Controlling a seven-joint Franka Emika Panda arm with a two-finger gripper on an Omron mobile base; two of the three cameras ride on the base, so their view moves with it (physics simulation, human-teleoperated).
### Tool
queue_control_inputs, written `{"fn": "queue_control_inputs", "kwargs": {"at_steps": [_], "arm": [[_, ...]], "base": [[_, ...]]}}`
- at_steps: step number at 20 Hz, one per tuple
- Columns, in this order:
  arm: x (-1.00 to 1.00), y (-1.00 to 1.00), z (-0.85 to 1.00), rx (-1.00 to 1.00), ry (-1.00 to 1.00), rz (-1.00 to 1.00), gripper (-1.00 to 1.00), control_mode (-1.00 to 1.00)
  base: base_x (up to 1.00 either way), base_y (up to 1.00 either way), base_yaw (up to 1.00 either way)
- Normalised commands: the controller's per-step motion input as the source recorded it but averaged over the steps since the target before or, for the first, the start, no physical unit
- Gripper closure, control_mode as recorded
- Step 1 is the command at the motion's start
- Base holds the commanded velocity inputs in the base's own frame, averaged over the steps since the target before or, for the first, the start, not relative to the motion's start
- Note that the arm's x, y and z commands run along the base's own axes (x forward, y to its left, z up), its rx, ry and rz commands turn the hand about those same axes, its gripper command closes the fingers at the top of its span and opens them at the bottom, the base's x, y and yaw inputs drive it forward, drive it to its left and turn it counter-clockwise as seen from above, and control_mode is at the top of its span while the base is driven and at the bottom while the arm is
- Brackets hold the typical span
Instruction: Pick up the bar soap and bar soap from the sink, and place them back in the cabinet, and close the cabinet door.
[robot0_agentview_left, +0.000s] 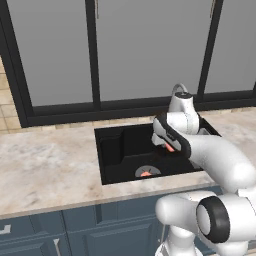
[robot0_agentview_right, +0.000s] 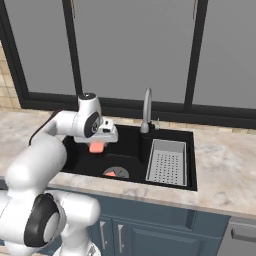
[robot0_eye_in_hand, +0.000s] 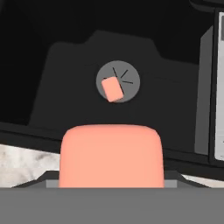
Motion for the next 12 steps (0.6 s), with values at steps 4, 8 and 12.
{"fn": "queue_control_inputs", "kwargs": {"at_steps": [4, 8, 12], "arm": [[-0.26, 0.00, 0.35, 0.00, 0.00, 0.03, 1.00, -1.00], [-0.19, 0.00, 0.39, 0.00, 0.00, 0.00, 1.00, -1.00], [-0.26, 0.00, 0.36, 0.00, 0.00, 0.00, 1.00, -1.00]], "base": [[0.00, 0.00, 0.00], [0.00, 0.00, 0.00], [0.00, 0.00, 0.00]]}}
